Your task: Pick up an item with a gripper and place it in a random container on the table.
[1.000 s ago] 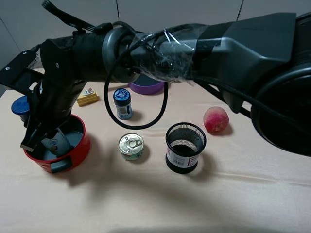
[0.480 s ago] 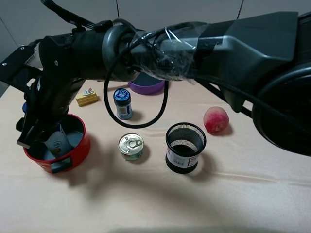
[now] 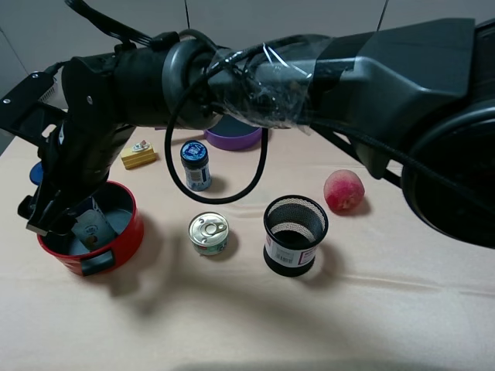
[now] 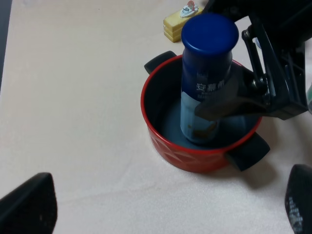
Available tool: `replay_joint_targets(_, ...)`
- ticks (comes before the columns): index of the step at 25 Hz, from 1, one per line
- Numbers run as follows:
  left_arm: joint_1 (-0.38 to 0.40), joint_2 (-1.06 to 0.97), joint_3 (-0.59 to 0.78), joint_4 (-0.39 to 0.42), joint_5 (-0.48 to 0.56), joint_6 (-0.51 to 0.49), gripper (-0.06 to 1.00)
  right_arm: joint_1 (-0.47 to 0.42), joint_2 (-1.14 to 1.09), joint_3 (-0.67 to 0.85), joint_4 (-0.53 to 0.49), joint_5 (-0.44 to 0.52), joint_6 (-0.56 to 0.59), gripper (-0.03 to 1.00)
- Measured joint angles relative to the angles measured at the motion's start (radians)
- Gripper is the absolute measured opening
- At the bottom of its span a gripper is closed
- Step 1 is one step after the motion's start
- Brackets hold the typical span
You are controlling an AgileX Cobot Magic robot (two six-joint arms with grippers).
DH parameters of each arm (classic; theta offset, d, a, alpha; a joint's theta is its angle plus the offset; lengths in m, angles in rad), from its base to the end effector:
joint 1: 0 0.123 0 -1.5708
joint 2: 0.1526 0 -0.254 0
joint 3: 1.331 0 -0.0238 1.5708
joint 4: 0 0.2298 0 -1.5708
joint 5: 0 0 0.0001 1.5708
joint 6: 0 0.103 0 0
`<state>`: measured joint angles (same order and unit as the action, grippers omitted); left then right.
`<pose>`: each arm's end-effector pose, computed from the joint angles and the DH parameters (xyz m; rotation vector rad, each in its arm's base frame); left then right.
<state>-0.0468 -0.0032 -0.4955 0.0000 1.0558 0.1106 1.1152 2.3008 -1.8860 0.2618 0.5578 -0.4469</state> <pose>0.0189 -0.0009 0.2610 0.1605 2.0346 0.0399 0.2017 0.4437 0.1549 -1.6073 1.9300 0.5517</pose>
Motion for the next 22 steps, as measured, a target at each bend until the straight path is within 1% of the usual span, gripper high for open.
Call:
replay_joint_targets(15,0.000,0.000,0.000,0.000,0.000,0.000,0.94,0.000,0.000,0.000,0.000,0.009,-0.002,0.69)
replay_joint_targets(17,0.000,0.000,0.000,0.000,0.000,0.000,0.94,0.000,-0.001,0.000,-0.002,0.024,-0.002,0.69)
replay_joint_targets(22,0.000,0.000,0.000,0.000,0.000,0.000,0.94,0.000,-0.025,0.000,-0.024,0.103,-0.002,0.69)
